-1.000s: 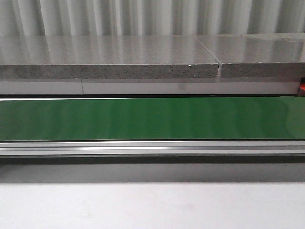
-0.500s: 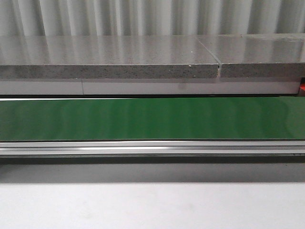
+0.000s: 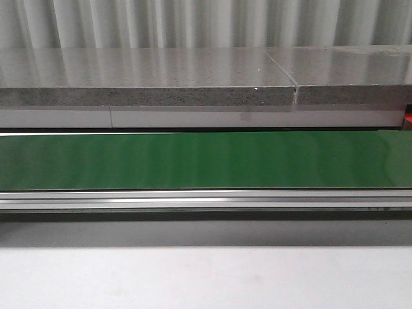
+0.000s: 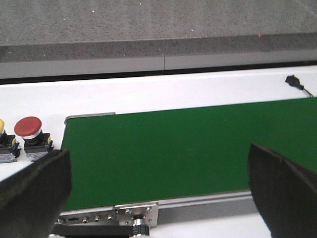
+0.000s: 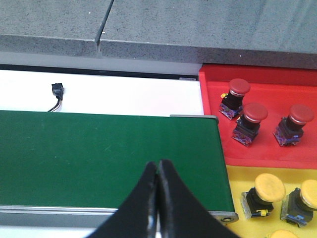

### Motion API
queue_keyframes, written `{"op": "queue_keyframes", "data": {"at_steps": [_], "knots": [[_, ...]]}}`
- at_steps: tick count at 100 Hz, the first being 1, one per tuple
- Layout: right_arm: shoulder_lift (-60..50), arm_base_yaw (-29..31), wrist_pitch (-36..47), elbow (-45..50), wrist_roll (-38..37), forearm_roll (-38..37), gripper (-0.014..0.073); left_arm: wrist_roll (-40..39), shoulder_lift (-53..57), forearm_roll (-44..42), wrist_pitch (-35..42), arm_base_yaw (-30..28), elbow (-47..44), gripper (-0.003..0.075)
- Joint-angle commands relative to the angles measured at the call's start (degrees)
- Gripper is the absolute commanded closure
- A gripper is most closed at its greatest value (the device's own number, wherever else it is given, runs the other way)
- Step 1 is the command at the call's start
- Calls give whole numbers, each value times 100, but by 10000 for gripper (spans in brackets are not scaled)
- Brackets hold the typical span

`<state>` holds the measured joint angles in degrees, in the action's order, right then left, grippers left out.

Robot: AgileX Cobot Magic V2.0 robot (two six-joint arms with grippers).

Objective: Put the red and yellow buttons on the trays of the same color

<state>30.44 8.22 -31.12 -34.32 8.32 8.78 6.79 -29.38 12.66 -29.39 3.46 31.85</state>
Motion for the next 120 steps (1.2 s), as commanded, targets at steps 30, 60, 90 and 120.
{"op": "queue_keyframes", "data": {"at_steps": [30,60,90,120], "knots": [[1,-12,455,-152,62,19,662,-1056,-2153,-201,143,-1335,1924,50],[1,-12,455,-152,62,19,662,-1061,-4129,183,-259,-2115,2973,50],[1,-12,455,-152,62,19,662,-1078,-5708,268,-403,-2194,3649,50],[1,-12,455,-152,62,19,662,-1425,-6618,230,-445,-2203,4215,50]]}}
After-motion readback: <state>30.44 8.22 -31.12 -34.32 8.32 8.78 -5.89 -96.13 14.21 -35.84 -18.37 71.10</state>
